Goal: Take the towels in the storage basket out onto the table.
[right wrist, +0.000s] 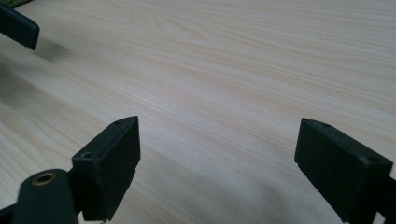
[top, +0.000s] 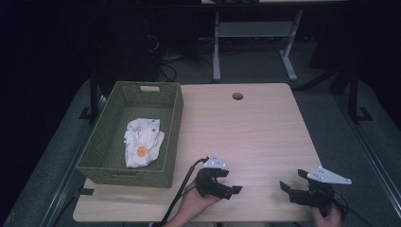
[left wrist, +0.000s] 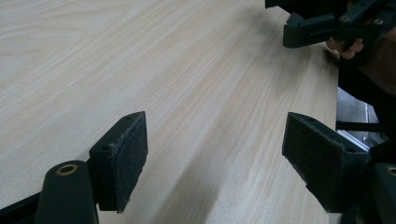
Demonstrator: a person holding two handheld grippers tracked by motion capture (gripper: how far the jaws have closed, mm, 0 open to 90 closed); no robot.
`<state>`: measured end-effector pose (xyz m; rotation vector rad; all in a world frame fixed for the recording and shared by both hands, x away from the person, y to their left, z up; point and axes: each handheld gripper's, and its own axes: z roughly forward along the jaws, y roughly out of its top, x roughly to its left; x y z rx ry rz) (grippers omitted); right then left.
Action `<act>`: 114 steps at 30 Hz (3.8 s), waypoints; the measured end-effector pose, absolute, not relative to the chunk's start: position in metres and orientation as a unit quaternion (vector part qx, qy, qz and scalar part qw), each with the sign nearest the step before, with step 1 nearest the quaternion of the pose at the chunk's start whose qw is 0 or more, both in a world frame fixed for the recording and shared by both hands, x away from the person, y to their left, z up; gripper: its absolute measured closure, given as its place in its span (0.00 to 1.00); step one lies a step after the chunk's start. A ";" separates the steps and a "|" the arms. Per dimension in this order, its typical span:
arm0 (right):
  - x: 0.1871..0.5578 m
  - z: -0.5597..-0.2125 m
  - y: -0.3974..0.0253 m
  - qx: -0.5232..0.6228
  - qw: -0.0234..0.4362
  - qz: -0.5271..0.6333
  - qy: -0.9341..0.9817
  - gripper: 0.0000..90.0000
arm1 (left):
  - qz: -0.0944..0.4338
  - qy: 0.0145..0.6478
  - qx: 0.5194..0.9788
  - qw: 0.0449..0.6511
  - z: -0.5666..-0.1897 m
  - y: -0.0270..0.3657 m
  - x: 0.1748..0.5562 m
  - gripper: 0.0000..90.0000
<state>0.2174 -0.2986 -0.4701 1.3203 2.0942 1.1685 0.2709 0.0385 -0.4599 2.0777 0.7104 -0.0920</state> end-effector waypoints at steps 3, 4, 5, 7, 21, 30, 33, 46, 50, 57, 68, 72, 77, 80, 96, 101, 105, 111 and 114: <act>0.219 -0.470 -0.300 0.479 0.205 0.419 0.743 0.15 | -0.042 0.288 0.844 0.451 -0.462 0.039 0.272 0.25; 0.220 -0.470 -0.300 0.479 0.205 0.419 0.744 0.15 | -0.044 0.290 0.844 0.449 -0.462 0.039 0.273 0.25; 0.220 -0.471 -0.300 0.483 0.203 0.417 0.743 0.15 | -0.045 0.291 0.844 0.449 -0.462 0.040 0.273 0.25; 0.221 -0.470 -0.299 0.481 0.200 0.419 0.744 0.15 | -0.044 0.291 0.845 0.446 -0.461 0.041 0.274 0.25; 0.219 -0.469 -0.292 0.466 0.202 0.417 0.754 0.15 | -0.051 0.301 0.836 0.456 -0.434 0.053 0.299 0.26; 0.217 -0.469 -0.292 0.454 0.197 0.422 0.760 0.15 | -0.059 0.294 0.840 0.453 -0.404 0.055 0.315 0.28; 0.217 -0.468 -0.291 0.456 0.195 0.422 0.759 0.15 | -0.051 0.286 0.843 0.453 -0.392 0.058 0.317 0.28; 0.216 -0.467 -0.286 0.444 0.197 0.421 0.766 0.15 | -0.023 0.273 0.848 0.454 -0.350 0.082 0.324 0.27; 0.217 -0.467 -0.285 0.447 0.194 0.424 0.763 0.15 | -0.017 0.270 0.853 0.446 -0.341 0.089 0.324 0.27; 0.216 -0.466 -0.285 0.444 0.194 0.426 0.764 0.15 | -0.011 0.277 0.849 0.449 -0.329 0.108 0.330 0.28; 0.216 -0.466 -0.285 0.445 0.193 0.426 0.764 0.15 | 0.003 0.297 0.847 0.441 -0.315 0.145 0.344 0.29; 0.216 -0.466 -0.285 0.443 0.194 0.425 0.765 0.15 | 0.005 0.304 0.848 0.434 -0.313 0.156 0.349 0.30; 0.216 -0.466 -0.285 0.442 0.193 0.425 0.766 0.15 | 0.003 0.311 0.847 0.430 -0.312 0.167 0.354 0.30; 0.216 -0.466 -0.285 0.441 0.194 0.423 0.767 0.15 | 0.004 0.316 0.847 0.427 -0.312 0.174 0.357 0.30; 0.217 -0.466 -0.286 0.446 0.194 0.426 0.763 0.15 | 0.013 0.349 0.839 0.417 -0.317 0.218 0.368 0.29; 0.217 -0.466 -0.285 0.445 0.194 0.426 0.763 0.15 | 0.022 0.368 0.835 0.410 -0.321 0.233 0.372 0.29; 0.217 -0.466 -0.285 0.444 0.195 0.427 0.764 0.15 | 0.025 0.380 0.830 0.406 -0.324 0.245 0.375 0.31; 0.217 -0.466 -0.284 0.441 0.195 0.425 0.766 0.15 | 0.031 0.399 0.827 0.395 -0.327 0.261 0.380 0.32; 0.217 -0.466 -0.284 0.441 0.195 0.426 0.766 0.15 | 0.039 0.407 0.827 0.386 -0.330 0.265 0.381 0.33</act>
